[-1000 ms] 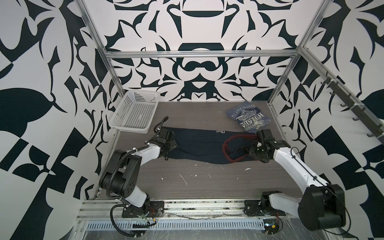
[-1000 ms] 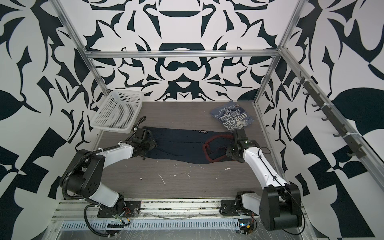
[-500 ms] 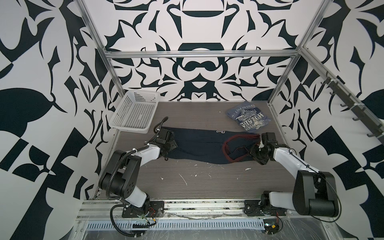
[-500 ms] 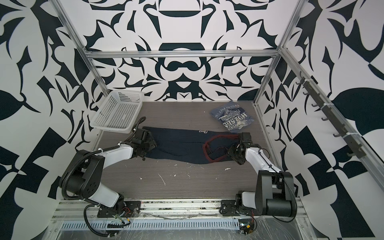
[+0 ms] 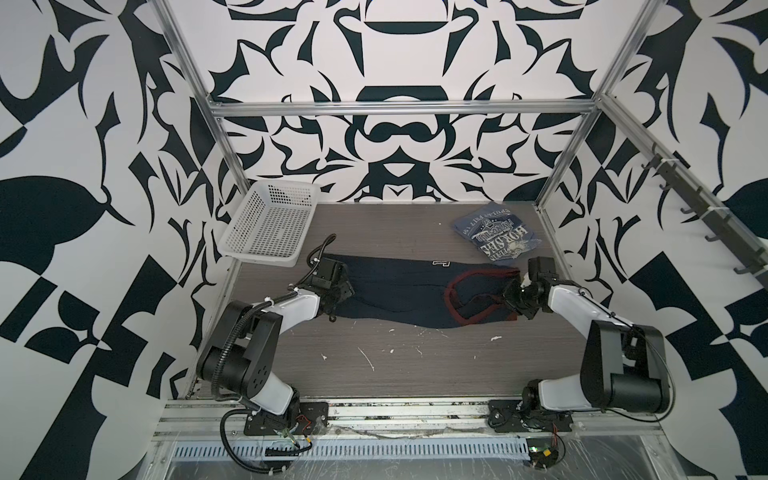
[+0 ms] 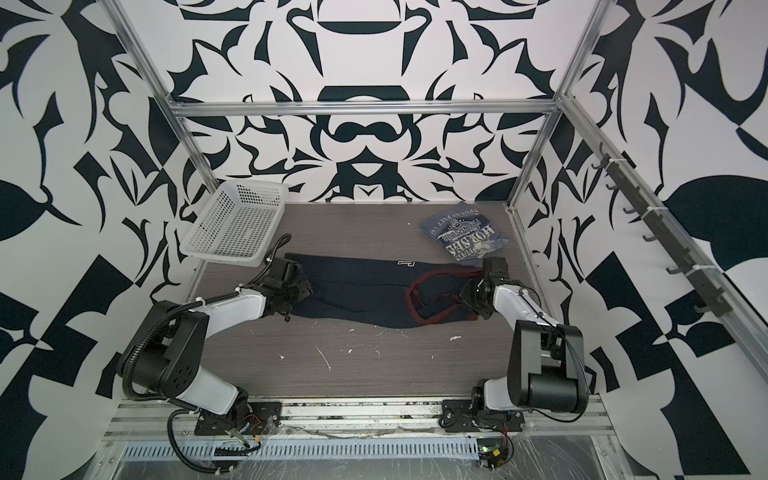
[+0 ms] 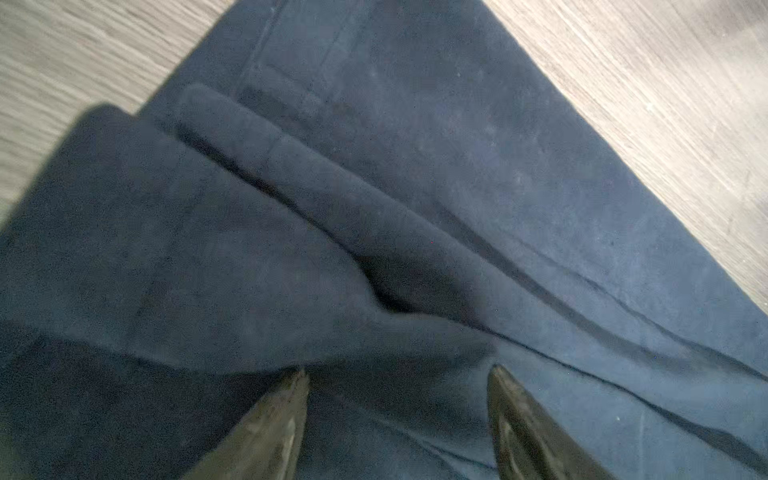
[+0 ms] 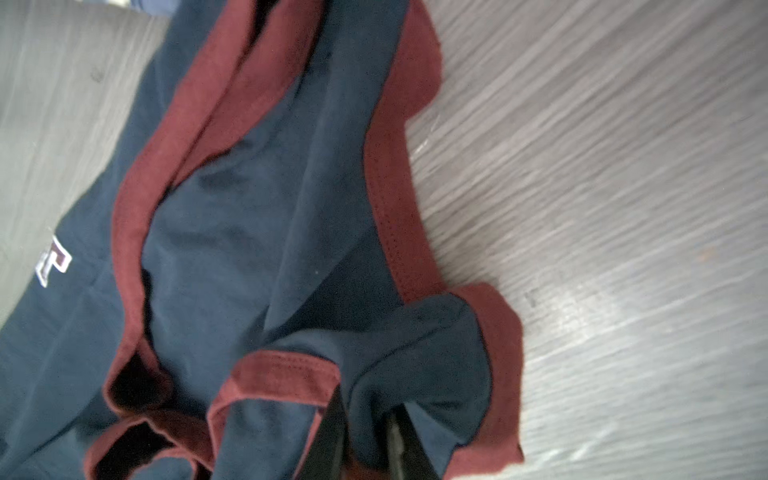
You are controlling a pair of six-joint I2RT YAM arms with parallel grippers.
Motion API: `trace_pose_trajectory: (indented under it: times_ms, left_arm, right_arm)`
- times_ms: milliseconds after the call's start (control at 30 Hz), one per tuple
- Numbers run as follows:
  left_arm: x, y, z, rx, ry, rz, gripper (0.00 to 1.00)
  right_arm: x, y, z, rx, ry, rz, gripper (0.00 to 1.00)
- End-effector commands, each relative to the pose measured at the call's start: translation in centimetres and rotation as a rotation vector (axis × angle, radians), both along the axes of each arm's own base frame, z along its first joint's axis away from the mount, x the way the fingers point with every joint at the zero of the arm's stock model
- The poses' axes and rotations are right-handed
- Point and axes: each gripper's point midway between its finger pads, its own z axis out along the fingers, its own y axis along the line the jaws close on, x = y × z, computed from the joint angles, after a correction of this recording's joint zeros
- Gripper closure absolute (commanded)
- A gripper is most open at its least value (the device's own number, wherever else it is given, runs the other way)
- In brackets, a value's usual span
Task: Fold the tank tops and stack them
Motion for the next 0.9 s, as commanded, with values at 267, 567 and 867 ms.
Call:
trace_pose_trajectory:
  times_ms: [267,567,867]
  left_arm:
    - [-4.8,3.5,-3.9,0.121,0.194,0.078,0.28]
    - [-4.8,4.4,-3.5,0.132,0.163,0.15,0.27]
    - [-4.2,3.1,-2.9,0.082,0.134,0.09,0.28]
  right_arm:
    - [-5.6,-0.9,4.4,-0.055,0.03,-0.074,1.0]
    - [-10.2,-1.9,1.8,-0.003,0.128,-0.184,1.0]
    - [-6.0,-3.4,0.1,0.074,0.151,-0.18,1.0]
